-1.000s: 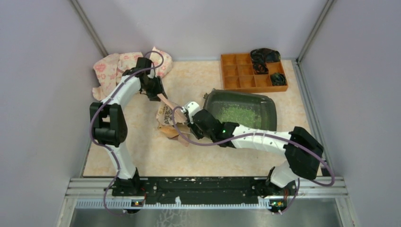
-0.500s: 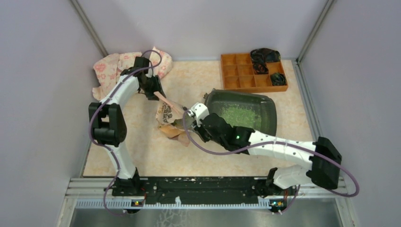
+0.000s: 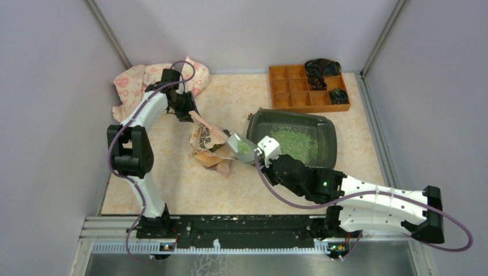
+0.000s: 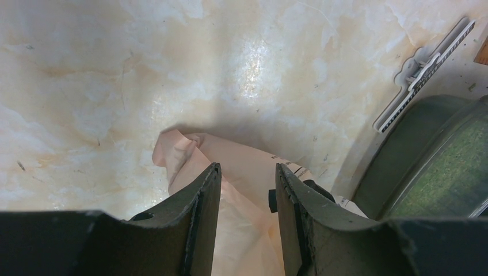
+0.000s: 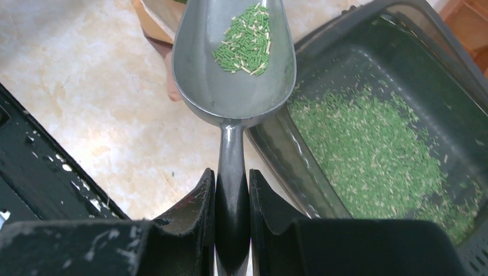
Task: Fill the litter box with clean litter
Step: 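Scoop the cat litter from the cat litter bag, then pour the cat litter into the litter box.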
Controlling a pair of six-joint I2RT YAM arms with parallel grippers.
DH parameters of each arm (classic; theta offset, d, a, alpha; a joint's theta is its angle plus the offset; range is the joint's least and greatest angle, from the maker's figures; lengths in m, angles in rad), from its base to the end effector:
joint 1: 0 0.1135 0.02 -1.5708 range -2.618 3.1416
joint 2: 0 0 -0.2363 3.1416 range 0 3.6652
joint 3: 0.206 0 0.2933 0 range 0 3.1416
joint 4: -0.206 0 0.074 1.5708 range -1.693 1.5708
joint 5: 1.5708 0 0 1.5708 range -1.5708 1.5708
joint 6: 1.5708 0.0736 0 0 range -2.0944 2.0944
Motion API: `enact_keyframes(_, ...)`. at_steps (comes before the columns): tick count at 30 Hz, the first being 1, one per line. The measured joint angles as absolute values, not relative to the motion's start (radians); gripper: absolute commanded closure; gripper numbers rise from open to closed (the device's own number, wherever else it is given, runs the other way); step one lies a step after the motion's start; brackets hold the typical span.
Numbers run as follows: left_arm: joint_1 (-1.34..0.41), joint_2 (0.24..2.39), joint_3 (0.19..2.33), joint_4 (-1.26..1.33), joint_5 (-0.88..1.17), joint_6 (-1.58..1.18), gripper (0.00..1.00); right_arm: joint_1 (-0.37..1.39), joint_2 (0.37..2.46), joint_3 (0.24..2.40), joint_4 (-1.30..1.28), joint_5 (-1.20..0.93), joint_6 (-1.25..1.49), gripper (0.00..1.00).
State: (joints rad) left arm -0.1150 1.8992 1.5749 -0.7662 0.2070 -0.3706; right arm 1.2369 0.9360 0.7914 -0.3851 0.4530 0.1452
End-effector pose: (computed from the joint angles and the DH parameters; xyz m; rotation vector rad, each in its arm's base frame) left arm 0.4502 -0.0672 0.1730 -0.2752 2.6794 -0.4300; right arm 0.1267 0.2668 0.2509 -0.8314 1.8896 0.3844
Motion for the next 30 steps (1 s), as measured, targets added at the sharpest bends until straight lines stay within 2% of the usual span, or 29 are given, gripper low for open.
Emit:
enact_keyframes(11,-0.109,1.899,1.576,-0.766,0.218,-0.369,0.54,1.245,0.816,0.812,-0.606,0.568,0.194,1.0)
enact_keyframes(18,-0.109,1.899,1.576,-0.761,0.245,-0.369,0.54,1.236,0.835,1.009,-0.834,0.578,0.276,1.0)
enact_keyframes(30,-0.109,1.899,1.576,-0.745,0.304,-0.37,0.54,0.88,1.074,1.396,-1.187,0.289,0.342,1.0)
